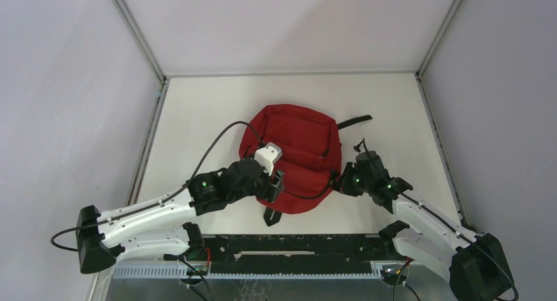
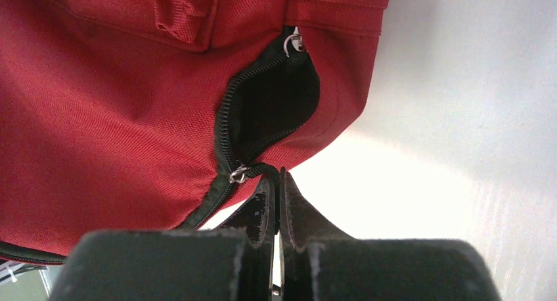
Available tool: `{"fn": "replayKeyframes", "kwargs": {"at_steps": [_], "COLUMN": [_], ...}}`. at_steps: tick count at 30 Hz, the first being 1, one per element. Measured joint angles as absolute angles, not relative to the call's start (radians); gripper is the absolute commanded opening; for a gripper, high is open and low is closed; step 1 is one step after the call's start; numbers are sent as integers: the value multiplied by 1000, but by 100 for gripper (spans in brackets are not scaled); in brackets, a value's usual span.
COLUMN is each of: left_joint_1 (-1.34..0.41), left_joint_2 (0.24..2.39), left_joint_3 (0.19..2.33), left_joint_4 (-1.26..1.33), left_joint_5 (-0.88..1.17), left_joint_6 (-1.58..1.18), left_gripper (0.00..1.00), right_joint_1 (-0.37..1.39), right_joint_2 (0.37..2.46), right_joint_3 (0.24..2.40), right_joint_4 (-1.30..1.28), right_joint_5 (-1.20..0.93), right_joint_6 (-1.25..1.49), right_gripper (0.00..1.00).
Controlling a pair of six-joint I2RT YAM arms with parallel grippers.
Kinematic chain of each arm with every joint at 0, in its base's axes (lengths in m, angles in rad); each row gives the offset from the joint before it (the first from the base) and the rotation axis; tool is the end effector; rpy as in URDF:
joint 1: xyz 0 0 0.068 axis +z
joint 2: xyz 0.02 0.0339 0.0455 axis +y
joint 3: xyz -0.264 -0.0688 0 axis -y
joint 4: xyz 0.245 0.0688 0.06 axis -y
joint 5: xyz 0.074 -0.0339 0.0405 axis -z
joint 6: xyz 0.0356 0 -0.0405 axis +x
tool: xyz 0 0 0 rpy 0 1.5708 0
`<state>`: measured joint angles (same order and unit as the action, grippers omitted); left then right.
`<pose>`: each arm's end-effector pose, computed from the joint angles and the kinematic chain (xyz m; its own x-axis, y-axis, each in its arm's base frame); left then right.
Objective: Pack the student bag
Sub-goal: Zip the student bag at the center of the board.
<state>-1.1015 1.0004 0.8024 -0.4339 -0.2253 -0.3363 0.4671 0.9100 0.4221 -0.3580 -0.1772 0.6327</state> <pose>0.1053 -0.1901 0.2821 -0.5122 0.2988 -0.8052 0.6555 0.7418 -0.1417 0.1533 0.0843 0.1785 -0.8628 0.2168 -0.4567 -0.0464 0.8657 0.4985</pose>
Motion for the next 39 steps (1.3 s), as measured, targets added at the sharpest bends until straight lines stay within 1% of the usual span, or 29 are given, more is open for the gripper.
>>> {"fn": "replayKeyframes", "kwargs": {"at_steps": [1, 2, 3, 6, 11, 14, 18, 23, 27, 29, 32, 34, 36, 37, 38, 39], "left_joint_1": [-1102, -1102, -1102, -1102, -1118, -1156, -1212, -1311, -1334, -1334, -1327, -1323, -1319, -1319, -1317, -1317], "left_joint_2": [998, 994, 986, 944, 836, 829, 952, 1225, 1401, 1474, 1528, 1553, 1570, 1576, 1578, 1579], "left_joint_3": [802, 802, 802, 802, 802, 805, 871, 972, 1016, 1037, 1040, 1042, 1045, 1049, 1052, 1055], "left_joint_4": [-432, -429, -429, -429, -426, -415, -417, -411, -426, -432, -432, -432, -432, -432, -432, -432], "left_joint_5": [-238, -249, -259, -253, -174, -143, -148, -209, -260, -300, -345, -366, -385, -392, -397, -402], "left_joint_6": [-334, -331, -330, -323, -311, -293, -247, -177, -144, -137, -130, -132, -130, -129, -135, -136], "left_gripper": [59, 57, 59, 68, 83, 93, 99, 100, 100, 95, 84, 70, 51, 35, 13, 3], "right_joint_1": [467, 467, 467, 466, 465, 465, 465, 464, 462, 461, 460, 459, 459, 459, 459, 459], "right_joint_2": [909, 909, 909, 911, 930, 938, 937, 920, 915, 911, 904, 902, 901, 901, 901, 901], "right_joint_3": [422, 422, 422, 422, 422, 422, 422, 422, 422, 422, 422, 422, 422, 422, 422, 422], "right_joint_4": [-364, -369, -374, -381, -379, -379, -378, -379, -380, -381, -382, -382, -383, -386, -387, -388], "right_joint_5": [-177, -176, -176, -172, -175, -177, -179, -181, -181, -183, -185, -186, -186, -186, -185, -186], "right_joint_6": [633, 633, 633, 633, 633, 633, 633, 633, 633, 633, 633, 633, 633, 633, 633, 633], "right_gripper": [0, 0, 0, 0, 0, 0, 0, 0, 0, 0, 0, 0, 0, 0, 0, 0]}}
